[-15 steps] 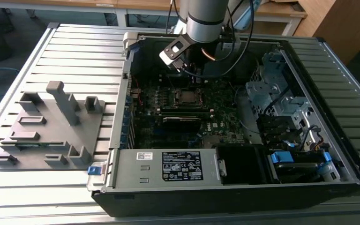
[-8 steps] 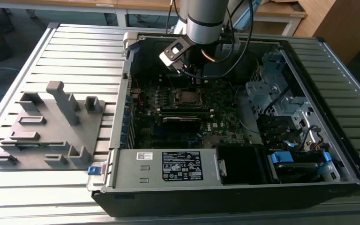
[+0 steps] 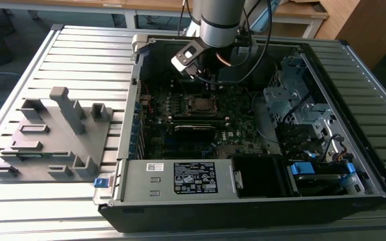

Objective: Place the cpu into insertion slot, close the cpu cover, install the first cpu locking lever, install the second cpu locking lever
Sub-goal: 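Close the cpu cover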

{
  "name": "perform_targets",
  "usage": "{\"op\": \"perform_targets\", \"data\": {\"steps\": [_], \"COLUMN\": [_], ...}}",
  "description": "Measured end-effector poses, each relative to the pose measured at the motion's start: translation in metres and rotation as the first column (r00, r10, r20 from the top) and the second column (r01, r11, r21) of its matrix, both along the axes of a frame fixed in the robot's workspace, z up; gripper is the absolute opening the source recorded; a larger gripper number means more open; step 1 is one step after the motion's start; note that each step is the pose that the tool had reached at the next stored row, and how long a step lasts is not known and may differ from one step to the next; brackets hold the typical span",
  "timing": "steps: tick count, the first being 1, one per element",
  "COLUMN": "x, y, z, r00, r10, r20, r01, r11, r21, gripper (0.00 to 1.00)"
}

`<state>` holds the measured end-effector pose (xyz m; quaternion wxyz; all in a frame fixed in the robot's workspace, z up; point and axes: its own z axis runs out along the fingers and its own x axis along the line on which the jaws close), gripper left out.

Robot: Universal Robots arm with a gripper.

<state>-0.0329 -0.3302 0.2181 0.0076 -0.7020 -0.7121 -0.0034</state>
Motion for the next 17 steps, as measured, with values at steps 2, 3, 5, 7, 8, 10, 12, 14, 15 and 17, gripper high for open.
{"op": "perform_targets", "data": {"steps": [2, 3, 5, 7, 8, 10, 12, 14, 15, 17], "x": [0.0, 0.0, 0.0, 0.0, 0.0, 0.0, 0.0, 0.0, 0.0, 0.0], "y": [0.0, 0.0, -0.0001, 0.0, -0.0001, -0.0001, -0.0001, -0.0001, -0.0001, -0.0001], "z": [0.0, 0.0, -0.0001, -0.0002, -0.0002, -0.0003, -0.0004, -0.0005, -0.0005, -0.0006], "r00": [0.9997, 0.9992, 0.9977, 0.9954, 0.9939, 0.99, 0.9854, 0.9799, 0.9768, 0.9707], "r10": [0.026, 0.04, 0.067, 0.096, 0.11, 0.141, 0.17, 0.2, 0.214, 0.24], "r20": [0.0, 0.0, 0.0, 0.0001, 0.0001, 0.0001, 0.0001, 0.0, 0.0, 0.0], "r01": [-0.026, -0.04, -0.067, -0.096, -0.11, -0.141, -0.17, -0.2, -0.214, -0.24], "r11": [0.9997, 0.9992, 0.9977, 0.9954, 0.9939, 0.99, 0.9854, 0.9799, 0.9768, 0.9707], "r21": [0.0, 0.0, 0.0, 0.0001, 0.0001, 0.0001, 0.0001, 0.0001, 0.0, 0.0], "gripper": [0.1, 0.1, 0.1, 0.1, 0.1, 0.1, 0.1, 0.1, 0.1, 0.1]}}
